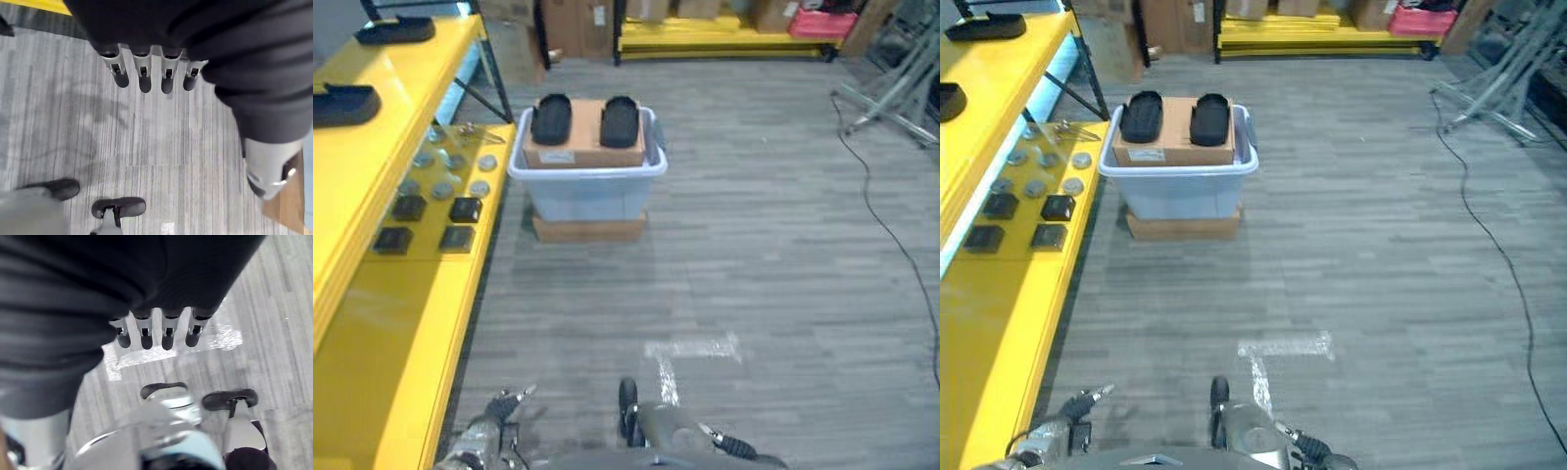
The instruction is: Move parts from the plastic box to the shelf.
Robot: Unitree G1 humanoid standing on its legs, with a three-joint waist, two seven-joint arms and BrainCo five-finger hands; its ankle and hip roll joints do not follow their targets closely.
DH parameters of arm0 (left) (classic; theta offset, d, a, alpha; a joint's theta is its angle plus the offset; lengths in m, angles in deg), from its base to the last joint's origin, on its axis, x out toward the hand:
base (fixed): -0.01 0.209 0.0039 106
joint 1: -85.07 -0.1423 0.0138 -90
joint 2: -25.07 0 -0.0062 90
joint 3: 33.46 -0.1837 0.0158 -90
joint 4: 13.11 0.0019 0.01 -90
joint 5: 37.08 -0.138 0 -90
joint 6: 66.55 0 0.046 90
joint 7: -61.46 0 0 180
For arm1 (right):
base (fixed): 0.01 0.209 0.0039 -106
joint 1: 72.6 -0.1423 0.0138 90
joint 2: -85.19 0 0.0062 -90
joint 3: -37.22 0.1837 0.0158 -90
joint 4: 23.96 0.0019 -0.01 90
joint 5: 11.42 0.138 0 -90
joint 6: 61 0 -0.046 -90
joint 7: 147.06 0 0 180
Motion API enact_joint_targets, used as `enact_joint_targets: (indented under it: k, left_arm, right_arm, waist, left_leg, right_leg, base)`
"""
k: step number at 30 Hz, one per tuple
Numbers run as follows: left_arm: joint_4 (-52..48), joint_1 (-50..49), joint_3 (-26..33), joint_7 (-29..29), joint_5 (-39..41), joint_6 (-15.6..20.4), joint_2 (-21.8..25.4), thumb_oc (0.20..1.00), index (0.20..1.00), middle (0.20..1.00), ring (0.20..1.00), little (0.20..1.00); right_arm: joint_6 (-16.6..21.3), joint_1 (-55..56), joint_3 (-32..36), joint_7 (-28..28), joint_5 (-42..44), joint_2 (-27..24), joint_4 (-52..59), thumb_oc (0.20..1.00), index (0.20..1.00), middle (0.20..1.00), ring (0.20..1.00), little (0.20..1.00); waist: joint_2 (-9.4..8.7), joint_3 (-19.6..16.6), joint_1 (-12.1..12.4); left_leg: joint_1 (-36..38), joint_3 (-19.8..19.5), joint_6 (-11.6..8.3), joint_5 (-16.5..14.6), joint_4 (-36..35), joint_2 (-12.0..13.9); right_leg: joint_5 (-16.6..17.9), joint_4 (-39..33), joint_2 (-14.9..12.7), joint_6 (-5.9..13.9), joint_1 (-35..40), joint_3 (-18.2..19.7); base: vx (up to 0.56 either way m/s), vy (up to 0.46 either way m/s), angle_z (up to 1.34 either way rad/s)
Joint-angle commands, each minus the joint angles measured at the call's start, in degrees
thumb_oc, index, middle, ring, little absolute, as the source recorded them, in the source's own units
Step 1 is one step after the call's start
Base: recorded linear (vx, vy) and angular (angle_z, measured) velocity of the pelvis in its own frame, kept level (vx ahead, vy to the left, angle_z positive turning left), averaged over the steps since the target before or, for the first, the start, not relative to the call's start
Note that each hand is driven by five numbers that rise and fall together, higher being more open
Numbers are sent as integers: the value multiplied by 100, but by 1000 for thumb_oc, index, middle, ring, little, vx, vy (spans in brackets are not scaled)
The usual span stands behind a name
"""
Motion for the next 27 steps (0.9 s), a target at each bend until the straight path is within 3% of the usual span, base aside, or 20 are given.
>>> enact_joint_targets:
  k: [1, 4, 5, 7, 8, 9, 10, 14, 16, 19, 21, 24, 27]
  left_arm:
    - [-91, 295, -26, 64, 88, -1, 129, 1000, 1000, 1000, 1000, 1000]
    - [-95, 297, -40, 114, -51, -26, 57, 1000, 1000, 1000, 1000, 1000]
    - [-71, 260, -68, 136, -151, 13, 31, 1000, 1000, 1000, 1000, 1000]
    - [-31, 126, -124, 131, -249, 115, 2, 1000, 1000, 1000, 1000, 1000]
    - [-8, -9, -167, 119, -381, 213, 30, 1000, 1000, 1000, 1000, 1000]
    - [3, -56, -179, 117, -474, 268, 61, 1000, 1000, 1000, 1000, 1000]
    - [7, -106, -172, 69, -604, 272, 113, 1000, 1000, 1000, 1000, 1000]
    - [33, -106, -167, -5, -649, 201, 245, 1000, 1000, 1000, 1000, 1000]
    - [34, 2, -136, -54, -490, 226, 397, 1000, 1000, 1000, 1000, 1000]
    - [40, 172, -101, -184, -169, 227, 524, 1000, 1000, 1000, 1000, 1000]
    - [32, 209, -60, -211, -62, 243, 551, 1000, 1000, 1000, 1000, 1000]
    - [-91, 327, 61, -97, 233, 340, 609, 1000, 1000, 1000, 1000, 1000]
    - [-154, 405, 17, -42, 254, 347, 553, 1000, 1000, 1000, 1000, 1000]
  right_arm:
    - [138, -8, -125, 87, 101, -250, 210, 1000, 1000, 1000, 1000, 1000]
    - [192, -58, -79, 88, 162, -302, 247, 1000, 1000, 1000, 1000, 1000]
    - [210, -114, -53, 91, 143, -308, 266, 1000, 1000, 1000, 1000, 1000]
    - [218, -180, -34, 97, 172, -307, 302, 1000, 1000, 1000, 1000, 1000]
    - [296, -195, -55, 48, 197, -313, 318, 1000, 1000, 1000, 1000, 1000]
    - [353, -205, -86, 28, 193, -316, 320, 1000, 1000, 1000, 1000, 1000]
    - [408, -257, -143, 123, 239, -317, 308, 1000, 1000, 1000, 1000, 1000]
    - [360, -288, -127, 125, 721, -282, 300, 1000, 1000, 1000, 1000, 1000]
    - [313, -231, -48, 124, 566, -235, 322, 1000, 1000, 1000, 1000, 1000]
    - [293, -183, -64, 63, 390, -170, 240, 1000, 1000, 1000, 1000, 1000]
    - [301, -179, -70, 45, 308, -138, 199, 1000, 1000, 1000, 1000, 1000]
    - [331, -159, -127, 23, 90, -82, 88, 1000, 1000, 1000, 1000, 1000]
    - [315, -135, -137, -17, -43, -99, 29, 1000, 1000, 1000, 1000, 1000]
  waist:
    - [-288, 129, -31]
    - [-306, 178, 65]
    - [-274, 190, 124]
    - [-187, 260, 291]
    - [-131, 328, 488]
    - [-138, 351, 568]
    - [-194, 300, 656]
    - [-220, 175, 682]
    - [-155, 119, 623]
    - [-76, 165, 542]
    - [-63, 206, 523]
    - [-81, 307, 431]
    - [-128, 315, 267]
  left_leg:
    - [-1094, -77, 160, 367, 763, 783]
    - [-1417, 60, 177, 319, 500, 857]
    - [-1458, 160, 149, 340, -149, 869]
    - [-1587, 71, 50, 592, -1172, 822]
    - [-1819, -224, -83, 1043, -1711, 785]
    - [-1899, -326, -106, 1141, -1809, 756]
    - [-1866, -288, -35, 978, -1919, 704]
    - [-1581, -205, 160, 832, -2135, 702]
    - [-1215, -63, 344, 697, -2303, 732]
    - [-917, -51, 488, 504, -2314, 783]
    - [-801, -18, 483, 460, -2324, 810]
    - [-535, 147, 352, 322, -2332, 893]
    - [-355, 82, 357, 135, -2341, 807]
  right_leg:
    - [-390, 73, -482, 772, 240, 188]
    - [-460, -19, -481, 769, 432, 155]
    - [-520, -61, -445, 811, 530, 152]
    - [-650, -69, -330, 862, 729, 286]
    - [-782, -57, -168, 837, 929, 419]
    - [-855, -54, -120, 823, 1015, 483]
    - [-972, -25, -137, 852, 1093, 504]
    - [-1219, 393, -126, 890, 1051, 376]
    - [-1089, 1496, -264, 1029, 672, 20]
    - [-777, 2473, -508, 1213, 30, -217]
    - [-726, 2368, -644, 1259, -53, -300]
    - [-551, 885, -888, 1308, 17, -487]
    - [-178, 207, -905, 1397, -86, -226]
  base:
    - [312, -152, -12]
    - [278, -27, -2]
    - [281, 80, -2]
    - [410, 132, -8]
    - [390, 138, -25]
    - [394, 186, -55]
    - [227, 146, -72]
    - [187, 143, -59]
    - [233, 181, -26]
    - [171, 94, -40]
    - [149, -22, -10]
    - [213, -116, 14]
    - [253, -128, -12]
